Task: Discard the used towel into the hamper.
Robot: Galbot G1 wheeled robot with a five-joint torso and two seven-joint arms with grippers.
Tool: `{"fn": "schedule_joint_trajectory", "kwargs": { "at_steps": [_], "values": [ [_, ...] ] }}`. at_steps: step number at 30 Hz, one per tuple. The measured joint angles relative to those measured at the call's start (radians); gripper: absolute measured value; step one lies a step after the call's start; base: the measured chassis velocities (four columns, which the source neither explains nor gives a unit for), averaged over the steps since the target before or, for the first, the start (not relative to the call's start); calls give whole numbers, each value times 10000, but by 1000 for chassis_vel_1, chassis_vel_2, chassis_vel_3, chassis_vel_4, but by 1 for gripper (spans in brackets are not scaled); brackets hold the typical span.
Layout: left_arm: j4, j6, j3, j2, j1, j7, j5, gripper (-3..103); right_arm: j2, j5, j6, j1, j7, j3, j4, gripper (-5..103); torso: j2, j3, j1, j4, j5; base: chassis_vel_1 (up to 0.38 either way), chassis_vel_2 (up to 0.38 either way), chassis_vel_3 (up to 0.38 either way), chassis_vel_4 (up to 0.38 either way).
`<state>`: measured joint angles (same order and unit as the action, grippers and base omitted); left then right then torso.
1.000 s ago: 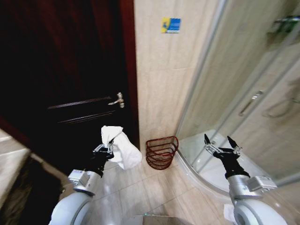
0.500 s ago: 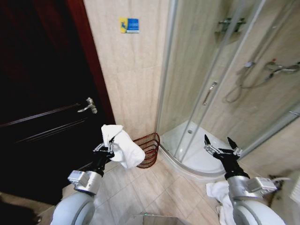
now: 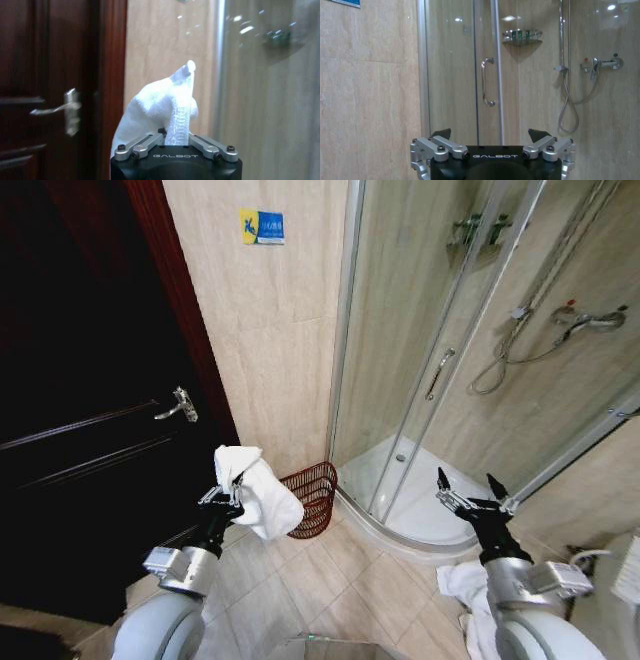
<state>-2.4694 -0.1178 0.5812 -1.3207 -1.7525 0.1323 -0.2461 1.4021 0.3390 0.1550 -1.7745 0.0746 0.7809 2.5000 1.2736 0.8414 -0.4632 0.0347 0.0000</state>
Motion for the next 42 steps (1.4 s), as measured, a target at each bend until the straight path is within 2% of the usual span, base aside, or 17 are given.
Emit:
{"fn": "schedule_joint_trajectory", "kwargs": {
  "at_steps": [5,10,17,27,34,42],
  "values": [
    [562,92,-29,-115,250,516,27,3,21,6,-216,-161,-184,49,-21,100,-317,-172,145,-2,-2,0,0,0,0],
    [680,130,-56,-150,344,526,38,3,56,-15,-269,-163,-193,54,-73,100,-530,-290,240,-1,0,0,0,0,0],
    [774,172,-144,-202,412,418,84,3,167,-401,112,-289,-212,112,-26,100,-738,-399,336,-1,-1,0,0,0,0],
    [798,181,-136,-155,432,323,88,3,216,-502,134,-256,-224,60,-89,100,-1276,-685,589,-1,1,49,40,-49,-55],
    [861,180,-122,-113,458,287,85,3,221,-281,-421,-162,-134,64,-326,100,-1562,-841,716,1,-7,125,122,-118,-131],
    [845,181,-163,-136,423,269,93,3,234,-253,-524,-218,-126,89,-310,100,-1887,-1015,870,-2,1,-13,-3,8,5]
  ]
}}
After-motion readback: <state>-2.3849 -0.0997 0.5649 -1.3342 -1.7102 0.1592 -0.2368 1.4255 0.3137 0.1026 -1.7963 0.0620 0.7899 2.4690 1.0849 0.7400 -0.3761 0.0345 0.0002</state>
